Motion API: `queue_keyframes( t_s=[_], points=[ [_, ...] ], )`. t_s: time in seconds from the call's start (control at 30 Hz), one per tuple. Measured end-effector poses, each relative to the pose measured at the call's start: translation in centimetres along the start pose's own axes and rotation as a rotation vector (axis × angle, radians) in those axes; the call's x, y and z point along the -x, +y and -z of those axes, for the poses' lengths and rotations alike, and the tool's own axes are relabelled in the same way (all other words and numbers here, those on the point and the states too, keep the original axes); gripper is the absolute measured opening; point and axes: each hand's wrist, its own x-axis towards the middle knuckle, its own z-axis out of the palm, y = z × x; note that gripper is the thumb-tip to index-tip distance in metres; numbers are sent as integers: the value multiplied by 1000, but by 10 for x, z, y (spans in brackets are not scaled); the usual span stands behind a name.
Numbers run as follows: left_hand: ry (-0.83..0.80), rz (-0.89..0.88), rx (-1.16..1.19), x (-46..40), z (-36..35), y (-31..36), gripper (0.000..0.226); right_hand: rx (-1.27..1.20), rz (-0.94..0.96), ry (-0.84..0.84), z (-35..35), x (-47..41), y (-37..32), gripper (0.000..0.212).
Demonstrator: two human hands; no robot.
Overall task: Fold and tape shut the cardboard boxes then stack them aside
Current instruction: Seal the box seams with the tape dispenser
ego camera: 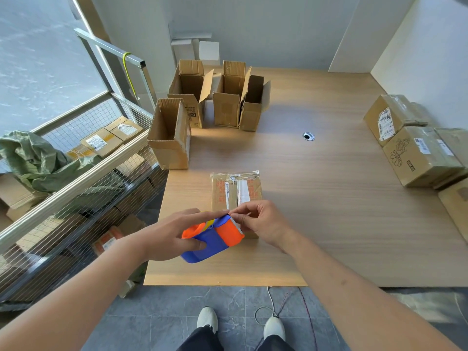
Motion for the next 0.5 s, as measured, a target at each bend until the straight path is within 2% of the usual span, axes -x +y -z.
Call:
queue_keyframes(
  t_s=[0.13, 0.27, 0.33, 0.43, 0.5],
  points=[
    [49, -45, -5, -3, -14, 4, 68, -8, -34, 182, -1, 0, 13, 5],
    [77, -30, 9, -8, -36, 3, 59, 33, -95, 266, 0, 5, 27, 9],
    [52, -4, 4, -9, -33, -4, 58, 61, -116, 332, 4, 7, 32, 10],
    [23, 76, 1, 4, -21, -22, 57, -15, -178, 529, 34, 11, 41, 8],
    [19, 122, 8, 16, -15, -35, 52, -42, -202, 568, 55, 16, 49, 7]
  ],
)
